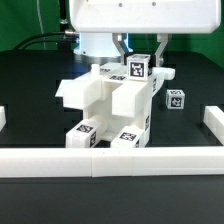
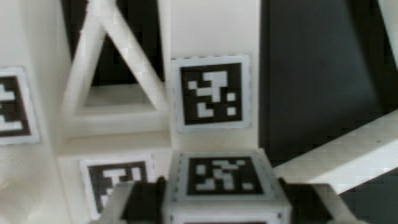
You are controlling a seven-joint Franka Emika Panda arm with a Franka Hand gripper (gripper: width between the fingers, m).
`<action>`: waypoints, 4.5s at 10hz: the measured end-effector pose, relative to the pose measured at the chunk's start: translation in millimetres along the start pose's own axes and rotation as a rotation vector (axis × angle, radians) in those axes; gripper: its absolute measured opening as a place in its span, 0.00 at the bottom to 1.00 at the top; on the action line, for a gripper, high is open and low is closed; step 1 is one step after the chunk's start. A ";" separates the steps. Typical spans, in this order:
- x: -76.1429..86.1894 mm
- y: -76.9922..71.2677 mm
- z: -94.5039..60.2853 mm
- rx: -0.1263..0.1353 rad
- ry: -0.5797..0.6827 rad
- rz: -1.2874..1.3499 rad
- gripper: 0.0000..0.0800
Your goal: Assemble chair
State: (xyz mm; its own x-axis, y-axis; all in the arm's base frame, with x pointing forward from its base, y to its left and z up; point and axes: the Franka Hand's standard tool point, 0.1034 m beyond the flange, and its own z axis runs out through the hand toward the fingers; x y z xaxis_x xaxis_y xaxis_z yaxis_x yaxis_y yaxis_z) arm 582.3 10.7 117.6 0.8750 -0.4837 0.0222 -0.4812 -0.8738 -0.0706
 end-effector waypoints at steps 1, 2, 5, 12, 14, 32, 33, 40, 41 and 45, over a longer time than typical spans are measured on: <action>-0.2 -0.6 0.0 0.002 0.000 0.091 0.36; -0.3 -0.8 0.0 0.003 -0.001 0.158 0.36; 0.2 -1.4 0.2 0.020 -0.006 0.395 0.36; 2.8 -3.6 0.6 0.062 -0.036 1.096 0.36; 2.5 -4.3 0.7 0.062 -0.039 1.166 0.36; 8.1 -3.2 -0.9 -0.012 0.039 -0.295 0.81; 8.8 -2.0 -1.0 -0.014 0.038 -0.385 0.81; 9.1 -1.5 -0.9 -0.014 0.038 -0.435 0.36; 9.2 -1.4 -0.9 -0.011 0.040 -0.384 0.36; 9.9 0.5 -0.2 0.010 0.047 0.061 0.36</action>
Offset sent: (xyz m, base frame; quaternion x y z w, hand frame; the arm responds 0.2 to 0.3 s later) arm 0.0000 0.0000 0.0000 0.0000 0.0000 0.1938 0.9810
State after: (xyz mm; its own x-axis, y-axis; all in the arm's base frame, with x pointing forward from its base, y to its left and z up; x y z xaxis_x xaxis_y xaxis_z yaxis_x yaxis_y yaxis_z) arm 590.7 5.5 118.0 0.8403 -0.5383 0.0645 -0.5330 -0.8420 -0.0832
